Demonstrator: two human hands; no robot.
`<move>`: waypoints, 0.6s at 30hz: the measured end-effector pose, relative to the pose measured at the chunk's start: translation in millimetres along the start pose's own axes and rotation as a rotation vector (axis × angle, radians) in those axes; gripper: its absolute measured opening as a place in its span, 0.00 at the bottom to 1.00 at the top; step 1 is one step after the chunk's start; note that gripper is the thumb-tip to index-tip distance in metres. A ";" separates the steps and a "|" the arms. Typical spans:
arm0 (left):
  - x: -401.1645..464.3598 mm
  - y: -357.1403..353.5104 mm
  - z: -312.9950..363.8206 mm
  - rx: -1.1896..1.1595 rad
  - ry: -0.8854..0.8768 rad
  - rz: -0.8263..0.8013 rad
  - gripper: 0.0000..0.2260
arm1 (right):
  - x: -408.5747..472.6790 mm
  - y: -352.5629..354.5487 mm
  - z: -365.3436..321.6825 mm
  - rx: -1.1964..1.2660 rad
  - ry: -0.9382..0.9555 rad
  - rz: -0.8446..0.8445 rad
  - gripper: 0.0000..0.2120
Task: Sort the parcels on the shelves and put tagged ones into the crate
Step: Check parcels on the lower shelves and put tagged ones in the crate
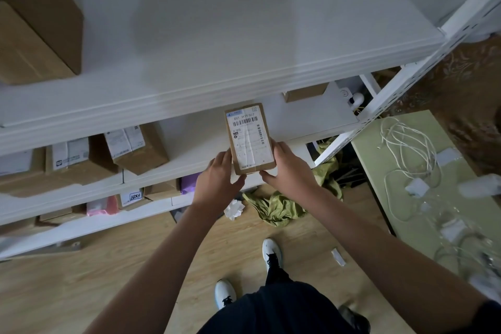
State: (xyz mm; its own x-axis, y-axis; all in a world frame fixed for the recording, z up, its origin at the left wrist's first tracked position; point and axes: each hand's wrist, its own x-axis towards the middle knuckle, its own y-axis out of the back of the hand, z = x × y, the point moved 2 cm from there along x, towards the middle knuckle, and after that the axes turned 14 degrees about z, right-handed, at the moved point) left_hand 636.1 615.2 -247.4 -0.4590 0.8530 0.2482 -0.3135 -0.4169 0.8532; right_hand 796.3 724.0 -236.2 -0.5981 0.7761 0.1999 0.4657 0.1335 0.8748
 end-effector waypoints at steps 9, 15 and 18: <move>-8.5 22.4 -21.6 0.001 0.042 0.014 0.26 | 1.8 -12.3 -31.6 -0.011 -0.005 -0.009 0.32; -6.2 36.2 -56.4 -0.006 0.180 -0.007 0.24 | 29.8 -39.0 -64.0 0.068 0.011 -0.104 0.31; -0.8 43.7 -76.7 0.012 0.235 0.015 0.21 | 48.5 -55.5 -82.2 0.109 0.011 -0.158 0.30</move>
State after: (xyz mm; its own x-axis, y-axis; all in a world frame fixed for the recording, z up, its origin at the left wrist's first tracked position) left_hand 559.0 572.2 -245.4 -0.6447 0.7499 0.1486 -0.2958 -0.4239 0.8561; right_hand 687.8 703.6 -238.8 -0.6759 0.7337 0.0691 0.4331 0.3196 0.8428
